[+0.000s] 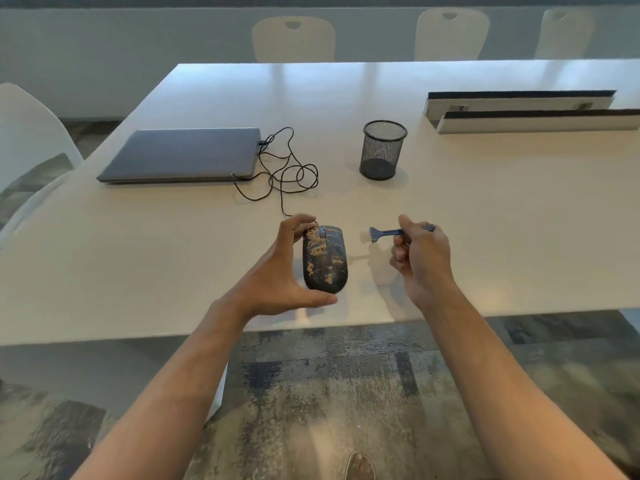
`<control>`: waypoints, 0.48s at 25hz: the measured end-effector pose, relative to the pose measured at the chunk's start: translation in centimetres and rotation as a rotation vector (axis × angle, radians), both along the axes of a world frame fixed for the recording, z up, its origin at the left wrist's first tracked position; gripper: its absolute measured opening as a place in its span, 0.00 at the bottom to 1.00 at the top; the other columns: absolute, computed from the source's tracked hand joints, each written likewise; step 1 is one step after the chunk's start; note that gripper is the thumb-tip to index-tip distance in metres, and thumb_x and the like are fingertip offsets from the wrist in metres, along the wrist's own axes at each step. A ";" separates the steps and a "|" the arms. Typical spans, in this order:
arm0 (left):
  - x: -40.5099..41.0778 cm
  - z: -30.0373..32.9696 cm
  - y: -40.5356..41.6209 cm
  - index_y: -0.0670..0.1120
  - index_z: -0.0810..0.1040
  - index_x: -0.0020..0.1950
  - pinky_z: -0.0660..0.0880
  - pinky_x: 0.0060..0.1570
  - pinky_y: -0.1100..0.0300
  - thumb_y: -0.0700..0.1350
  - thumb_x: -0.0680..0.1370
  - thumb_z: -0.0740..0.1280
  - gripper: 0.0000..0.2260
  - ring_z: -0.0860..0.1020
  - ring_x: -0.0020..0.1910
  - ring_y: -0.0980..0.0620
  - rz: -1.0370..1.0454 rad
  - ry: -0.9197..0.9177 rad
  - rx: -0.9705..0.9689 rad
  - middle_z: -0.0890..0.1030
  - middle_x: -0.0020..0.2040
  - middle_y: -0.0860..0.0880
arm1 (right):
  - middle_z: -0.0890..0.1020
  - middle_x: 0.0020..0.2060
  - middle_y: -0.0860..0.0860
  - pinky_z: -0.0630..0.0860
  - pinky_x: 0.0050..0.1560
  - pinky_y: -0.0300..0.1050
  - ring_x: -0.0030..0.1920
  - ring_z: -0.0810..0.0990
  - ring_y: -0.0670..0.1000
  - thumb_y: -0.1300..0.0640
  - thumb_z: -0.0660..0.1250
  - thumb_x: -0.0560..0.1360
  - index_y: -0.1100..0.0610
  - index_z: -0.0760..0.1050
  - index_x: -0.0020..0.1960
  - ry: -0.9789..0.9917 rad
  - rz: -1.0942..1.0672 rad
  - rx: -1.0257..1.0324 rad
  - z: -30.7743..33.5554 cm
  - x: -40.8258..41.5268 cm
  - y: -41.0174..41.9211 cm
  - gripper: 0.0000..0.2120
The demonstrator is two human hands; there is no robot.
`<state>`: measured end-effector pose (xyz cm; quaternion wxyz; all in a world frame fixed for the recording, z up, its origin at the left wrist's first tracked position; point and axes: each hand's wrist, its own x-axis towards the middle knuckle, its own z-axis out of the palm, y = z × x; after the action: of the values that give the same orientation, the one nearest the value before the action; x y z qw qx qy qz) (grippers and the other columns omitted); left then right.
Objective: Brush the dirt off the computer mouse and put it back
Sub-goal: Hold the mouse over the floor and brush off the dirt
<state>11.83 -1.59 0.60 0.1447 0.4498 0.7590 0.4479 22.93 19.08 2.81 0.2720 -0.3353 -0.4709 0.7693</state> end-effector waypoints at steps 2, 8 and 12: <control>1.0 -0.1 -1.8 0.56 0.53 0.74 0.62 0.74 0.56 0.57 0.60 0.82 0.51 0.64 0.75 0.56 -0.022 0.008 0.016 0.66 0.73 0.49 | 0.73 0.26 0.50 0.63 0.21 0.38 0.22 0.66 0.46 0.60 0.66 0.82 0.54 0.62 0.42 0.022 -0.011 -0.009 0.1 1.0 -2.0 0.15; 4.1 -0.8 -6.7 0.51 0.55 0.74 0.63 0.75 0.54 0.56 0.62 0.82 0.50 0.66 0.74 0.54 -0.089 0.019 0.028 0.66 0.71 0.49 | 0.73 0.26 0.49 0.64 0.22 0.38 0.23 0.67 0.45 0.60 0.67 0.81 0.55 0.70 0.42 0.054 0.015 -0.025 -0.2 4.2 -7.6 0.11; 6.2 -1.3 -9.0 0.49 0.56 0.74 0.65 0.73 0.51 0.54 0.62 0.82 0.49 0.68 0.73 0.51 -0.072 0.042 0.035 0.69 0.70 0.48 | 0.75 0.26 0.48 0.65 0.22 0.37 0.23 0.69 0.44 0.59 0.67 0.82 0.60 0.77 0.44 0.049 0.034 0.012 0.1 6.0 -10.0 0.08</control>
<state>18.04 -10.54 -0.70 0.1368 0.4888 0.7371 0.4462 28.91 9.07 2.90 0.2724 -0.3067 -0.4745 0.7788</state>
